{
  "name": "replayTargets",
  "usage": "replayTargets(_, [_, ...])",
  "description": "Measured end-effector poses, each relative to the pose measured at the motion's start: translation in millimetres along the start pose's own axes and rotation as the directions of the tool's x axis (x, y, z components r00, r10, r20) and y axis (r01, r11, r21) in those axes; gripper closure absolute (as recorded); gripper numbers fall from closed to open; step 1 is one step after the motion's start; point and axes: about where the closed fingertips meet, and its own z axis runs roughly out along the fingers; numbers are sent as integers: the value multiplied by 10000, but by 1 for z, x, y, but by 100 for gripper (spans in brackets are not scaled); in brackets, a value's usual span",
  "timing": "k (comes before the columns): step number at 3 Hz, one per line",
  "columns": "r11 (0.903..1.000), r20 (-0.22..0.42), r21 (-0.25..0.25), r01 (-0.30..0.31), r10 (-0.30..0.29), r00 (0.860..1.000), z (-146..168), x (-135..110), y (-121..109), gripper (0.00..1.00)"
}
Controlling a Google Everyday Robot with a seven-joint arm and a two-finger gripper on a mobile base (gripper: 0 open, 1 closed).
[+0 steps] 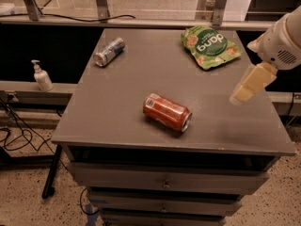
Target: Pick green rice chip bag
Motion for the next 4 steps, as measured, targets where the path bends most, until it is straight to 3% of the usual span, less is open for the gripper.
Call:
replayTargets(1, [9907,704,481,-1271,1235,9898,41,5,-58,0])
replayTargets(2, [9606,1863,888,-2633,2437,9518,62,4,-119,0])
replayTargets(3, [9607,1864,889,-2629,2432,9519,63,4,-119,0])
replayTargets(4, [9482,2590,847,-3063,2759,9256,78,-2,-133,0])
